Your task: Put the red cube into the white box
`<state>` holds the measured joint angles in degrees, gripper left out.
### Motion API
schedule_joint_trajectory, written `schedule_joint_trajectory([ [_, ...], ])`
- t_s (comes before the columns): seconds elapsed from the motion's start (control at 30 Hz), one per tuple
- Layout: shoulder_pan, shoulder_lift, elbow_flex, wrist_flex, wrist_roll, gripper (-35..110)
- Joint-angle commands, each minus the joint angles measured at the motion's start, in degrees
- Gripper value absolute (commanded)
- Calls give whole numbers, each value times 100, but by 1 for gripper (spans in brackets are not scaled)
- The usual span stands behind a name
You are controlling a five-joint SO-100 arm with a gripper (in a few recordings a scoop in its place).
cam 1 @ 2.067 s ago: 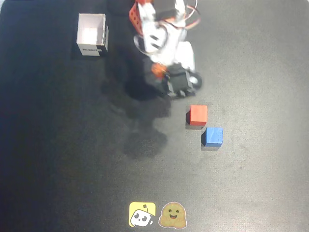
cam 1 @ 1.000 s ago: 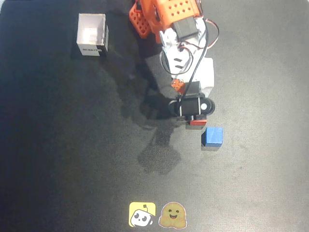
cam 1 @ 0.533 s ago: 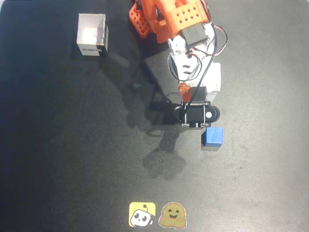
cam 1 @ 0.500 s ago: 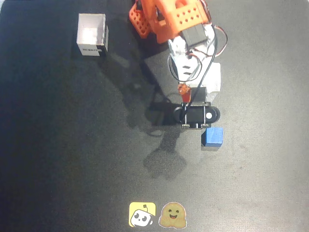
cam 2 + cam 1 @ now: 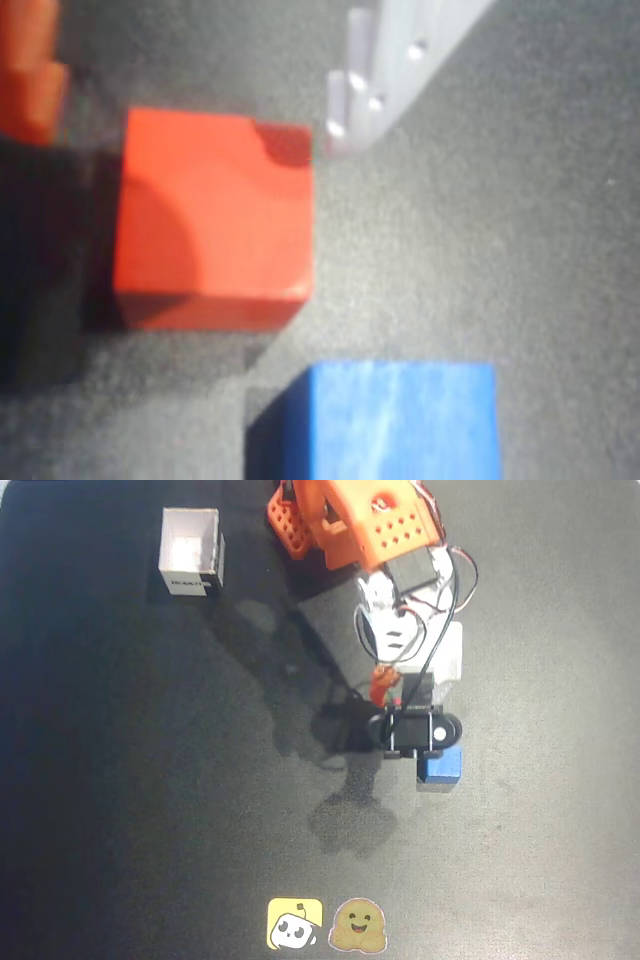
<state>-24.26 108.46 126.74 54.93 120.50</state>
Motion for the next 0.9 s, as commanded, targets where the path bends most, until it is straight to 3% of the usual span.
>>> schedule_joint_trajectory([
  [0.0, -105, -70, -281, -105, 62, 23],
  [0.87, -158, -1063, -378, -756, 70, 23],
])
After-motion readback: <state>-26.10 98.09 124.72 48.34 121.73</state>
